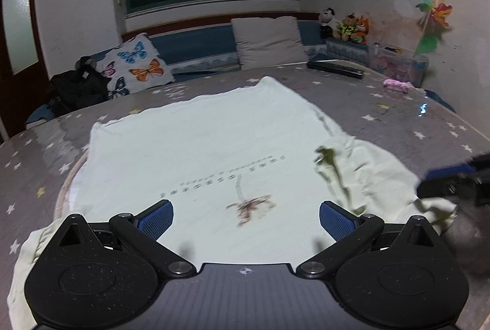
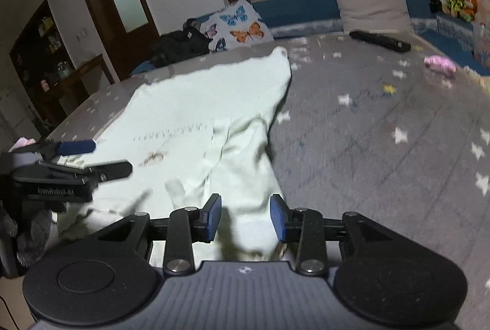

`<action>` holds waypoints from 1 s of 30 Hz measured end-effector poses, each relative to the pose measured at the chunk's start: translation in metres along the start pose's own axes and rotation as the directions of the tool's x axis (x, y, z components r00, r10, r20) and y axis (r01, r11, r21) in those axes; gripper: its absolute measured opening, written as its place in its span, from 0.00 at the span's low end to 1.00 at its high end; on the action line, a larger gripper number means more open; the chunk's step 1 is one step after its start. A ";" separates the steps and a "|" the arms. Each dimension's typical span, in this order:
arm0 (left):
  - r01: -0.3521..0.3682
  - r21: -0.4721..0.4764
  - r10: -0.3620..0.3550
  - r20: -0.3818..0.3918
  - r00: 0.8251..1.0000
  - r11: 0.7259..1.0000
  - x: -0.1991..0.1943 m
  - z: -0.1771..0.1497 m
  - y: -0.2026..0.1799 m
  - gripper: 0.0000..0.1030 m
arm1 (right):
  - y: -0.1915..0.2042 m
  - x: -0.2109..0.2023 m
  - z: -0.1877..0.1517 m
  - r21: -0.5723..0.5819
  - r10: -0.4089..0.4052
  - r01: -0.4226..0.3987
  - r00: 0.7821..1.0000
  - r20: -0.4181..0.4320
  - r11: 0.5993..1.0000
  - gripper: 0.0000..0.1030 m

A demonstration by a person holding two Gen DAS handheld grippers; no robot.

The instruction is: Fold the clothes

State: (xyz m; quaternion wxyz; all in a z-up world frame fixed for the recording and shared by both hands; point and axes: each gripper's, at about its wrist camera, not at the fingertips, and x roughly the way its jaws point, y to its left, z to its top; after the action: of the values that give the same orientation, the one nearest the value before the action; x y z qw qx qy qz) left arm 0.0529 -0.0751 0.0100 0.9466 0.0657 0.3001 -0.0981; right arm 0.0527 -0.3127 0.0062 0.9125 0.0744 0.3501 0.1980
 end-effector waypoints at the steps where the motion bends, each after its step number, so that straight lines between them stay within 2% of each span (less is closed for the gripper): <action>1: 0.009 0.004 -0.009 0.002 1.000 1.000 0.000 0.001 -0.004 1.00 | 0.001 0.001 0.005 0.002 0.010 -0.010 1.000 0.011 1.000 0.34; 6: 0.051 0.035 -0.051 0.003 0.999 0.998 0.005 0.006 -0.022 1.00 | 0.005 0.016 0.026 -0.007 0.059 -0.058 0.997 0.040 0.998 0.34; 11: 0.073 0.066 -0.072 -0.018 0.997 0.995 0.016 0.006 -0.036 1.00 | 0.004 0.044 0.030 -0.004 0.071 -0.071 0.997 0.002 0.997 0.34; 16: 0.079 0.081 -0.075 -0.053 0.996 0.994 0.029 0.003 -0.041 1.00 | -0.004 0.057 0.025 0.019 0.059 -0.058 0.998 -0.034 0.998 0.34; 22: 0.085 0.072 -0.080 -0.071 0.994 0.994 0.034 -0.001 -0.040 1.00 | 0.003 0.061 0.045 -0.037 0.049 -0.050 0.999 -0.014 0.998 0.34; 30: 0.085 0.067 -0.079 -0.083 0.993 0.994 0.038 -0.003 -0.040 1.00 | 0.005 0.102 0.060 -0.050 0.050 -0.053 0.996 -0.068 0.997 0.33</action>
State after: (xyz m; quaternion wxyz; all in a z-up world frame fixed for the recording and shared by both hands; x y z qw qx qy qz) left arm 0.0726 -0.1188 -0.0165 0.9261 0.0904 0.3365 -0.1447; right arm 0.1604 -0.2655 -0.0101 0.8965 0.0532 0.3731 0.2329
